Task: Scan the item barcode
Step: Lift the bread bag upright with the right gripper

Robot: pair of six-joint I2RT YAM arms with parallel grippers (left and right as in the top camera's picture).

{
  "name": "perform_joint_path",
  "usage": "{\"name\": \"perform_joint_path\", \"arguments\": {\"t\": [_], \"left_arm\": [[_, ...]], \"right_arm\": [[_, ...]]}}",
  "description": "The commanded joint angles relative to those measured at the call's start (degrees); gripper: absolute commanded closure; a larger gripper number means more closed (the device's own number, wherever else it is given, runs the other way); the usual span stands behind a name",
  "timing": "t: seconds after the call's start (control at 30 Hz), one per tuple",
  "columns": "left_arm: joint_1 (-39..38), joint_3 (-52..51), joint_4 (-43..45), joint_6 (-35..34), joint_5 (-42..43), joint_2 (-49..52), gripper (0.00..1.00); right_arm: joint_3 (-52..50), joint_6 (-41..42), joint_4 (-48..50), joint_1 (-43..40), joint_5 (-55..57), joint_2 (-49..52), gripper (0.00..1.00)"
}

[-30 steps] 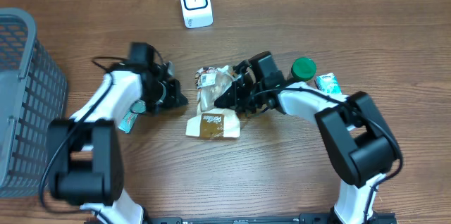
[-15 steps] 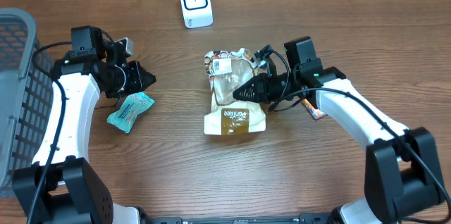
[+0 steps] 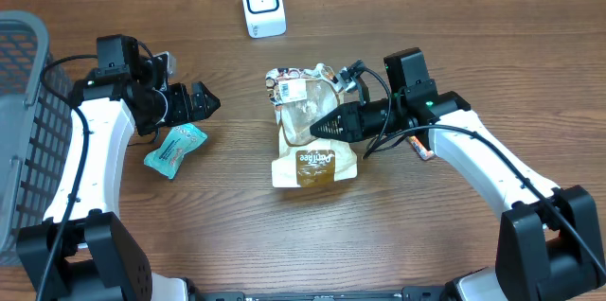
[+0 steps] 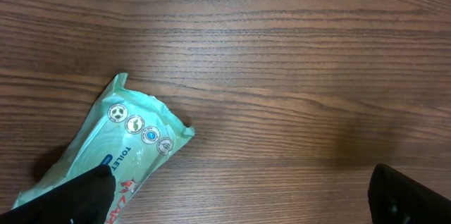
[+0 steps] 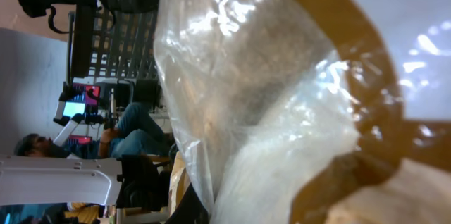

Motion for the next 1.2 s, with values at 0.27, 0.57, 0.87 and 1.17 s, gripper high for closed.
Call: {"name": "perform_joint_path", "arguments": {"t": [0.27, 0.57, 0.87, 1.17], "left_arm": [[0.20, 0.50, 0.22, 0.66, -0.76, -0.07, 0.00], [0.20, 0.50, 0.22, 0.66, -0.76, -0.07, 0.00], [0.20, 0.52, 0.22, 0.66, -0.76, -0.07, 0.01], [0.20, 0.52, 0.22, 0.66, -0.76, -0.07, 0.01]], "right_arm": [[2.03, -0.07, 3.08, 0.83, -2.86, -2.19, 0.96], [6.97, -0.02, -2.01, 0.76, -8.52, -2.67, 0.96], [11.61, -0.04, -10.32, 0.76, -10.08, -3.37, 0.96], [12.74, -0.09, -13.27, 0.76, -12.31, -3.45, 0.96]]}}
